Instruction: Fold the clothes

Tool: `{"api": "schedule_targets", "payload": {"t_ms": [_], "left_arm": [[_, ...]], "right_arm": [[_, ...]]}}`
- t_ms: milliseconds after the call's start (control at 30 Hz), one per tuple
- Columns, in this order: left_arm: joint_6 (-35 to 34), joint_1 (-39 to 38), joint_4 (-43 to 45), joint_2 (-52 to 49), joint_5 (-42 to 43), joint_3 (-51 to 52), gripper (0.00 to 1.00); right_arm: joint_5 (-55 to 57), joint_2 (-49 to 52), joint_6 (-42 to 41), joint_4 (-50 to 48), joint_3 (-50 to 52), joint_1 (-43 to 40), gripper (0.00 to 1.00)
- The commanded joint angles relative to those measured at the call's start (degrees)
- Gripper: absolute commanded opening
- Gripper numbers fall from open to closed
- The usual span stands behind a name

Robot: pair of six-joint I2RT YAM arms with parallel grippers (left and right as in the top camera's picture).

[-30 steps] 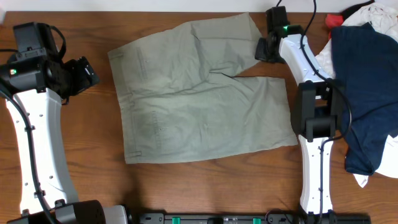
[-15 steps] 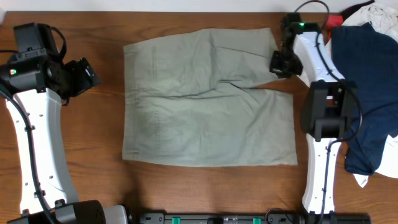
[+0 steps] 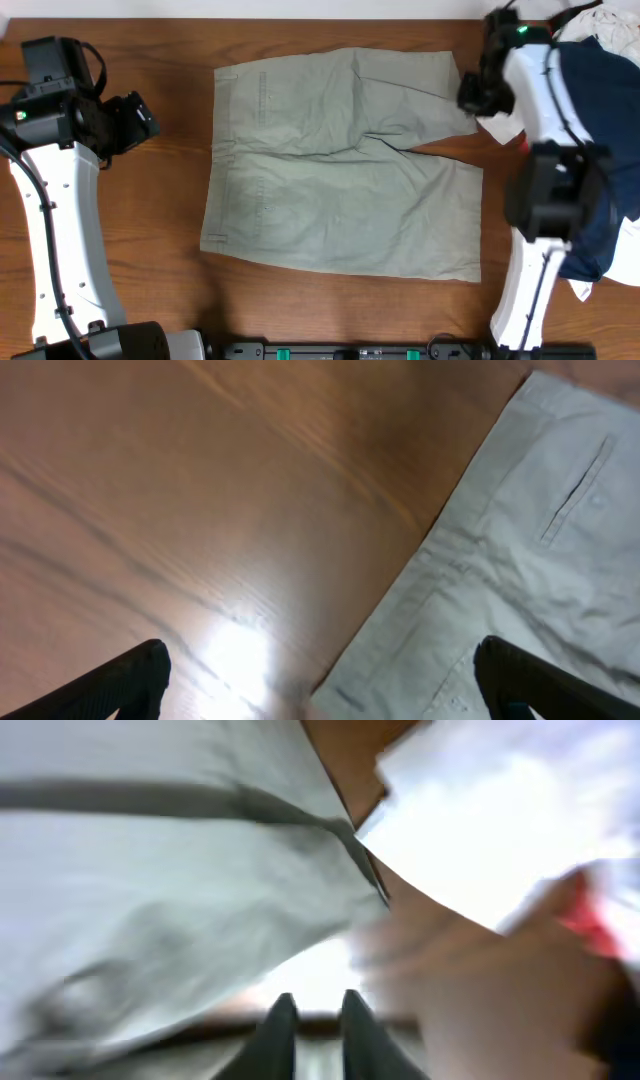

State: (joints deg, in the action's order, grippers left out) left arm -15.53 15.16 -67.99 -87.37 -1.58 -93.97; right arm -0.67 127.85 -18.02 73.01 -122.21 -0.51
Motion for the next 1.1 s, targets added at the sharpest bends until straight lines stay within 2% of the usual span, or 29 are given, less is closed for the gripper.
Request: {"api": "schedule_targets", "payload": {"t_ms": [0, 133, 200, 233, 367, 500, 667, 767, 933, 1067], "left_arm": [[-6.64, -0.24, -5.16, 0.42, 0.46, 0.44, 0.96], [-16.65, -0.31, -12.31, 0.83, 0.44, 2.78, 0.96], [-21.11, -0.79, -12.28, 1.90, 0.35, 6.91, 0.96], [-24.06, -1.07, -11.15, 2.73, 0.26, 10.21, 0.96], [-33.57, -2.84, -2.62, 6.27, 0.33, 24.55, 0.96], [-37.79, -5.18, 7.34, 7.85, 1.25, 34.84, 0.93], [-38.88, -9.94, 16.26, 7.76, 1.09, 41.20, 0.90], [-42.27, -13.42, 19.82, 7.56, 1.09, 44.74, 0.87], [-47.58, -17.68, 24.28, 7.52, 1.09, 50.03, 0.87], [-50.21, -18.47, 25.05, 7.43, 1.07, 52.74, 0.86]], "right_arm": [[-1.75, -13.09, 0.94, 2.69, -1.01, 0.28, 0.29], [0.44, -19.56, 0.92, 8.87, -0.98, 0.85, 0.52], [3.28, -21.49, 0.52, 12.94, -0.98, 1.25, 0.61], [4.79, -21.99, -0.26, 14.99, -0.98, 1.29, 0.62], [6.69, -22.32, -1.75, 22.77, -0.48, 1.31, 0.62], [6.58, -22.38, -1.90, 23.04, 3.69, 1.33, 0.59], [4.07, -22.45, -1.90, 19.69, 11.80, 1.33, 0.57], [2.08, -22.56, -1.92, 16.65, 17.81, 1.33, 0.55], [0.17, -22.95, -2.14, 10.84, 25.24, 1.31, 0.54], [0.20, -22.97, -2.10, 8.76, 27.28, 1.36, 0.54]]}}
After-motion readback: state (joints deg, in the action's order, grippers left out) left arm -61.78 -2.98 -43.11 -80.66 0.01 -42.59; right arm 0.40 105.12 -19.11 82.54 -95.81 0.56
